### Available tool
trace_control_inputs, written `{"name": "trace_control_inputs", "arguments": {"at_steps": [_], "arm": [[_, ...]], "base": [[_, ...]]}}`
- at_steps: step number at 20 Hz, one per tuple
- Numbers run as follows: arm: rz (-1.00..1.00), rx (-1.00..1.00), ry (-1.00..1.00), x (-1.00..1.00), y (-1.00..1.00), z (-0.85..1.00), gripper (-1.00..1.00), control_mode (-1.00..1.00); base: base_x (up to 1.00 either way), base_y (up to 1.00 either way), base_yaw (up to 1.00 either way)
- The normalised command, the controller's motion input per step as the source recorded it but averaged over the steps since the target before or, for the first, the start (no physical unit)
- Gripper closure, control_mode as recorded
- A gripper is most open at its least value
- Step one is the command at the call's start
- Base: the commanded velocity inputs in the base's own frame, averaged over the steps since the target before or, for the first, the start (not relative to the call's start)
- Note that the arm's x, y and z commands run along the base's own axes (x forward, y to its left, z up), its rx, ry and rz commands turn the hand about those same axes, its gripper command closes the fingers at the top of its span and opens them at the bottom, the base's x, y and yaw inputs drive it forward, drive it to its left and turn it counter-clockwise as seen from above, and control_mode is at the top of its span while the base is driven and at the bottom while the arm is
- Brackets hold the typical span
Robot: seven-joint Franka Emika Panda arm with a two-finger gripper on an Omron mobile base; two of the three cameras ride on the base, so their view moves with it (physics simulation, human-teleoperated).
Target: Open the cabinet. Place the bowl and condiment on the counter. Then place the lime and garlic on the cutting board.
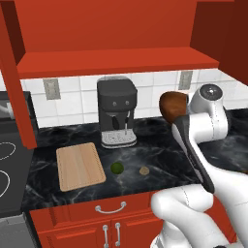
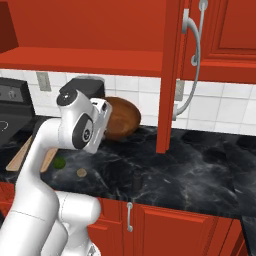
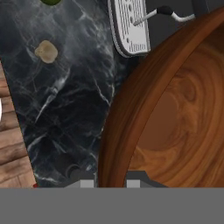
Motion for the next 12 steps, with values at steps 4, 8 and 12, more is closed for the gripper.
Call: {"name": "trace_control_inputs", "arguments": {"at_steps": [4,8,12], "arm": [[-0.01,0.0,0.0,0.12,-0.04,-0.19,1.0,-1.0],[0.0,0.0,0.0,0.05,-0.11,-0.19,1.0,-1.0],[0.0,0.0,0.0,0.02,-0.16,-0.17,1.0,-1.0]], "base": [[0.0,0.0,0.0],[0.0,0.0,0.0],[0.0,0.0,0.0]]}}
